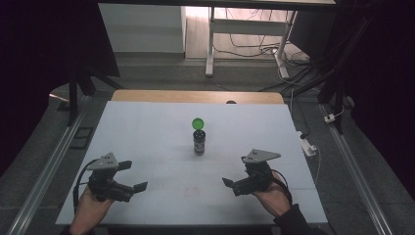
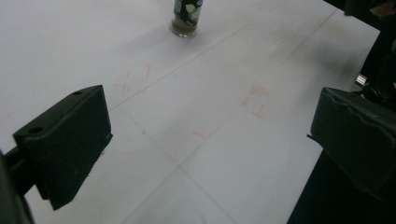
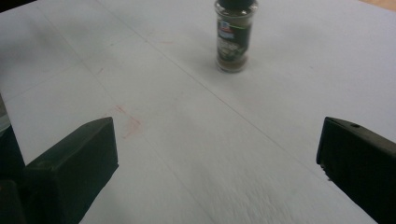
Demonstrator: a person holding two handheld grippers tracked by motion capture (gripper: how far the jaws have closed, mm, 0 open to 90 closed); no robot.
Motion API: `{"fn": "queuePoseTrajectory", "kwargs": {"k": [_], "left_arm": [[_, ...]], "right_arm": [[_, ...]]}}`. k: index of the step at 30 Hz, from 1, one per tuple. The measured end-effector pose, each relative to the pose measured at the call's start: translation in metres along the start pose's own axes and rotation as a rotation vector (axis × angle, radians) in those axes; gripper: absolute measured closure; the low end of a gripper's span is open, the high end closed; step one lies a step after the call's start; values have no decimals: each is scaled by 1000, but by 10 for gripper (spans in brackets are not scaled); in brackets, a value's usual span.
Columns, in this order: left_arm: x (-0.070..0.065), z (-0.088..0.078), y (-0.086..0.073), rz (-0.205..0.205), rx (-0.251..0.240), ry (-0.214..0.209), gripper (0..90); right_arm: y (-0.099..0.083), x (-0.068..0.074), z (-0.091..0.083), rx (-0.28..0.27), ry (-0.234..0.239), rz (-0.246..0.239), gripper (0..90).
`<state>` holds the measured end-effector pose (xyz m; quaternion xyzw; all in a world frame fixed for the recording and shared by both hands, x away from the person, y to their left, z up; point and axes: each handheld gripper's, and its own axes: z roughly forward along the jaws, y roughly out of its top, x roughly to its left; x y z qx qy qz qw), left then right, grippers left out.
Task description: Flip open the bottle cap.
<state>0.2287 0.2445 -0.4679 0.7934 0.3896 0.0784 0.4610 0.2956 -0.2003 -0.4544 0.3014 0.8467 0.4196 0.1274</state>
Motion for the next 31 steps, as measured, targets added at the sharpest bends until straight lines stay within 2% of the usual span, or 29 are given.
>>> {"fn": "queuePoseTrajectory", "kwargs": {"k": [9,11,16,19,23,25,31], "left_arm": [[2,-26,-28,-47,-3,67,0],[2,-30,-34,-51,7,95,0],[3,-37,-45,-68,25,131,0],[3,-40,-50,-71,37,161,0],[5,-40,-56,-70,89,221,0],[6,-38,-58,-84,114,225,0],[8,-39,-58,-98,101,218,0]], "right_arm": [[-32,-11,-40,-40,-86,105,0],[-38,-12,-48,-40,-107,118,0],[-54,-15,-62,-26,-146,149,0],[-61,-16,-67,-21,-152,172,0],[-71,-17,-72,16,-158,188,0],[-76,-17,-71,38,-153,196,0],[-77,-19,-72,30,-157,215,0]]}}
